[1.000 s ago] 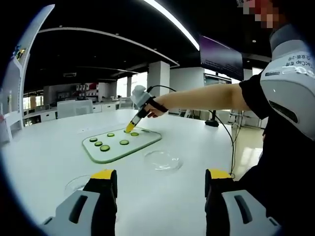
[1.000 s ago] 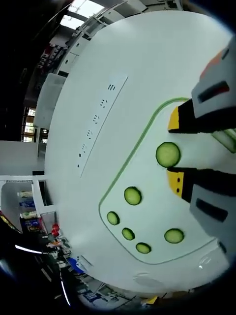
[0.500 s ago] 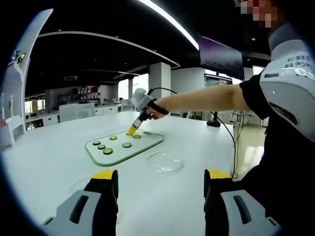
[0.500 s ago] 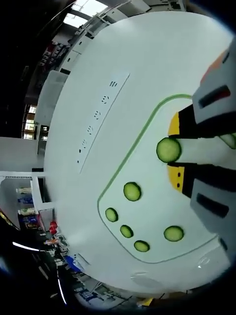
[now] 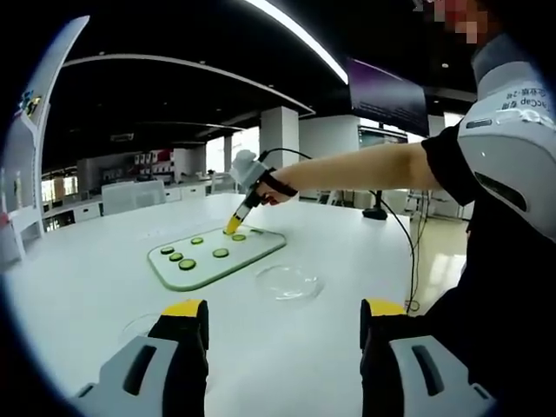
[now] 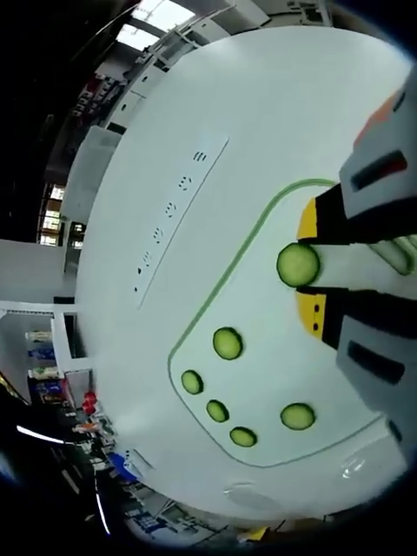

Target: Open the petri dish lid, add cucumber slices into the petri dish, and close the lid

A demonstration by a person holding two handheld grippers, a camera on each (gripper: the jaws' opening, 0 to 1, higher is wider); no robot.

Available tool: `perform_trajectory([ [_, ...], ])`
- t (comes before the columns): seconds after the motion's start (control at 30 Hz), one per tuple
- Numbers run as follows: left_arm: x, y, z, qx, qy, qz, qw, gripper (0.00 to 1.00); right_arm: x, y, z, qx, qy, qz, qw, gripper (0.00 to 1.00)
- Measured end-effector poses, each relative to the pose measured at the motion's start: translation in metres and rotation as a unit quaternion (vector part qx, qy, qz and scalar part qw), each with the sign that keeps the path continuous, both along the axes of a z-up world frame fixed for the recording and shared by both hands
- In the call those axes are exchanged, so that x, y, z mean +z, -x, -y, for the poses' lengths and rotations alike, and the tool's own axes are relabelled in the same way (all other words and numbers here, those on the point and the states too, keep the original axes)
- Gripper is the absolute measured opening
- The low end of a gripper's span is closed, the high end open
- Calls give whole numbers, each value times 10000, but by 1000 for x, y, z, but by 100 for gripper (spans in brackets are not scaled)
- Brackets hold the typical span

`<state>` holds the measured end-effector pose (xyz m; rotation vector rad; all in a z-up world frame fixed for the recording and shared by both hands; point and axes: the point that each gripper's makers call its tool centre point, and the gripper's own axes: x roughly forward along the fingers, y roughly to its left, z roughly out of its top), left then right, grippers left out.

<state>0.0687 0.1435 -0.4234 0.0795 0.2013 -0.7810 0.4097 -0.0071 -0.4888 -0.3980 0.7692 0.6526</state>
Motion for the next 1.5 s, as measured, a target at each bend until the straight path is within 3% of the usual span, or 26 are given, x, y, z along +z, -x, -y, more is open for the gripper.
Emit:
perform_trajectory([
  [0.33,1,2,2,-46,-47,11,10000,70,10,2,2,13,-78,50,10000,17],
  [0.73,2,2,6,-86,-89,29,9999,70,35,29,6,346,-32,201,9992,17],
  [0.9,3,3,7,-93,-39,27,9999,70,41,49,3,620,30,230,9978,17],
  [1.13,1,5,9,-122,-75,11,9999,70,43,90,-18,1145,-88,99,9933,17],
  [1.5,-1,4,10,-133,-73,-9,9999,70,60,163,-55,2103,-298,62,9772,17],
])
